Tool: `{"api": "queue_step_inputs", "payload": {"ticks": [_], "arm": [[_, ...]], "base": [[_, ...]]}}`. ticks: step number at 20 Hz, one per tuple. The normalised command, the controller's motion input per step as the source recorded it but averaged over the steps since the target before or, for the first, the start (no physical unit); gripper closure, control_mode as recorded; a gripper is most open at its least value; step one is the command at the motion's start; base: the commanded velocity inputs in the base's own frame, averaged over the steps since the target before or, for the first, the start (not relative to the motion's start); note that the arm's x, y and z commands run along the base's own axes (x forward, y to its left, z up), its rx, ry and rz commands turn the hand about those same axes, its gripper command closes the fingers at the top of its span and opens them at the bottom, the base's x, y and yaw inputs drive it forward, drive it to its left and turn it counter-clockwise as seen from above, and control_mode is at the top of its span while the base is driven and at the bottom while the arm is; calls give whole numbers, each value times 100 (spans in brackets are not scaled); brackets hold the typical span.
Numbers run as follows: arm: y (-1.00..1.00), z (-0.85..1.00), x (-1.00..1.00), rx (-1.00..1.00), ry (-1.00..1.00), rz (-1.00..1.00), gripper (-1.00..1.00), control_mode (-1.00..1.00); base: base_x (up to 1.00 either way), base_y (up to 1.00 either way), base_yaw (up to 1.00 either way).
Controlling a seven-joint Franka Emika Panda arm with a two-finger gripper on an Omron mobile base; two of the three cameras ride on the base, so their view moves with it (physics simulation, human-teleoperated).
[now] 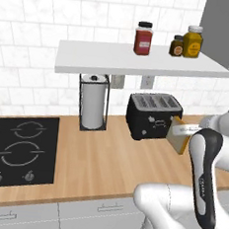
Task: Start the toaster. Once the lever pops up, take the bread to the plate on the dining counter.
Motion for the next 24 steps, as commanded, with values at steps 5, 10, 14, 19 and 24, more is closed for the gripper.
{"api": "queue_step_inputs", "payload": {"ticks": [5,10,14,19,24], "arm": [[0,0,-15,0,0,0,100,100],[0,0,0,0,0,0,100,100],[0,0,0,0,0,0,100,100],[0,0,0,0,0,0,100,100],[0,0,0,0,0,0,100,100]], "base": [[-20,0,1],[-93,3,0],[-68,30,-5],[-57,4,-66],[-29,10,-88]]}}
